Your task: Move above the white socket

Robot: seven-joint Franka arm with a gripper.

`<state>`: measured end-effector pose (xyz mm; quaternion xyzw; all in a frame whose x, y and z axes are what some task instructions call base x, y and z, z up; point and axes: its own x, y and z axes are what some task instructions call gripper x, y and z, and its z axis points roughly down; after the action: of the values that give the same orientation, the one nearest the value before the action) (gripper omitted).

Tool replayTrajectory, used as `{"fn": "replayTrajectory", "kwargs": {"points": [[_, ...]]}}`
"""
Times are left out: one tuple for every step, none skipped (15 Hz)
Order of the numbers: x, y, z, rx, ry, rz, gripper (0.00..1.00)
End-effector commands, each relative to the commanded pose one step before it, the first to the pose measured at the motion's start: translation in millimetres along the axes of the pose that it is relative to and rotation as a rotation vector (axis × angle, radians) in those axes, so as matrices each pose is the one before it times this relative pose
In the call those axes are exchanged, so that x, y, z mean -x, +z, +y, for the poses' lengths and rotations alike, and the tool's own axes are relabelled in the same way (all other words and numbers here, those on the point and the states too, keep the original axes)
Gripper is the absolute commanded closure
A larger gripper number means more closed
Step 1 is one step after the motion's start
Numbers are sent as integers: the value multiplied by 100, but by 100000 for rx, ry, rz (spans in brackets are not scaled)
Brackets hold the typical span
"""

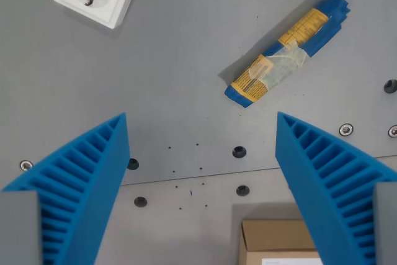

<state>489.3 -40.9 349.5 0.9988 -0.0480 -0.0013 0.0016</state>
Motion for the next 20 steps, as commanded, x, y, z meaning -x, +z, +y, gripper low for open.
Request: {"fn": "replayTrajectory", "kwargs": {"points": [[17, -145, 1, -11, 25, 325, 0], [-1, 2, -1, -2, 45, 48, 0], [-2, 5, -3, -5, 72, 41, 0], [-3, 10, -6, 5, 178, -23, 0], [-6, 17, -10, -4, 226, -11, 0], [-9, 27, -15, -6, 381, 46, 0], [-13, 40, -22, 1, 457, 29, 0], [-18, 55, -31, -17, 590, 52, 0], [-24, 73, -41, -20, 642, 92, 0], [-31, 93, -53, 2, 748, 143, 0], [-31, 89, -53, -18, 708, 175, 0], [-38, 106, -66, 3, 702, 254, 0], [-45, 123, -81, 74, 761, 278, 0], [-52, 141, -96, 108, 870, 277, 0], [-58, 158, -111, 81, 982, 347, 0], [-63, 174, -125, 14, 907, 260, 0], [-67, 192, -136, -15, 950, 165, 0], [-69, 211, -141, -10, 1226, 104, 0], [-70, 230, -146, -84, 1023, 161, 0], [-72, 248, -152, -101, 990, 307, 0]]}}
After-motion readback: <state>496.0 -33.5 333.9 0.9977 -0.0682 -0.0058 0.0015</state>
